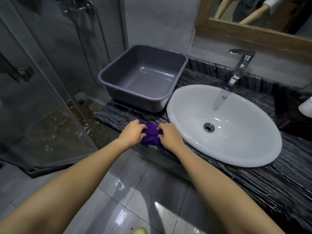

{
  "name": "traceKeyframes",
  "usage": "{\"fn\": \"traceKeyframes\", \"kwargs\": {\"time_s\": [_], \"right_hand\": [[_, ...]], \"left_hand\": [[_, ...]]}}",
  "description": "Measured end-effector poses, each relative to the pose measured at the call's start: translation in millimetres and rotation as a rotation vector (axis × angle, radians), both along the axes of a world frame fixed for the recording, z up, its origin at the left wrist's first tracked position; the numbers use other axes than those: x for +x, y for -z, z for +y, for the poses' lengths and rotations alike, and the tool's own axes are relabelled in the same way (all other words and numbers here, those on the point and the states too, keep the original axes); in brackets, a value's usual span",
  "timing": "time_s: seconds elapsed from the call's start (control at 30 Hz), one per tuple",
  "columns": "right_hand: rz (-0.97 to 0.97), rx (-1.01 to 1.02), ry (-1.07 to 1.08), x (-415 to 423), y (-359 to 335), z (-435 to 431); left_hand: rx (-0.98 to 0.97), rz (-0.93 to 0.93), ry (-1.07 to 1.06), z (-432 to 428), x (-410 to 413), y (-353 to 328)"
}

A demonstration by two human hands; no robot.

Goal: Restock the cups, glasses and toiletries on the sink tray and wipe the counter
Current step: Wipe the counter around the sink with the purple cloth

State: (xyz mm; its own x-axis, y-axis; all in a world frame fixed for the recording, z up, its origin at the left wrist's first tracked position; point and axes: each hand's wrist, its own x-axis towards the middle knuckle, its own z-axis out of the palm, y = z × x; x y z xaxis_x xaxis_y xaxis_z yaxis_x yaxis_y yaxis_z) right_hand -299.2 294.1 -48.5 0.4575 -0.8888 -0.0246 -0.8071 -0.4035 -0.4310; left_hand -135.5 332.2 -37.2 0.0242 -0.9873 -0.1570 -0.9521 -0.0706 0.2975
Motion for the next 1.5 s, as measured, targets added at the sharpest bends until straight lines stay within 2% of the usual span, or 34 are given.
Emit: {"fn": "traceKeyframes", "kwargs": {"time_s": [0.3, 0.57, 0.77, 1.07, 1.33, 1.5], "right_hand": [[-0.095, 0.079, 0.146, -68.8, -49.6, 5.9], [-0.156, 0.005, 0.362, -158.1, -90.7, 27.4], [-0.121, -0.079, 0.566, -240.0, -112.6, 60.6], [-0.073, -0.128, 0.88, -370.4, -106.3, 124.6], [0.088, -0.228, 0.982, -468.1, -85.5, 132.5], [0.212, -0.272, 1.029, -500.8, -49.1, 141.4]], "left_hand": [[0.008, -0.059, 0.246, -19.3, -54.6, -59.4], [-0.087, -0.103, 0.517, -40.3, -141.6, -105.8], [-0.167, -0.012, 0.709, -44.0, -227.9, -121.4], [-0.199, 0.107, 1.007, -26.9, -383.1, -106.6], [-0.086, 0.245, 1.02, -35.1, -498.9, -77.3], [-0.002, 0.271, 1.026, -38.8, -542.2, -50.4]]}}
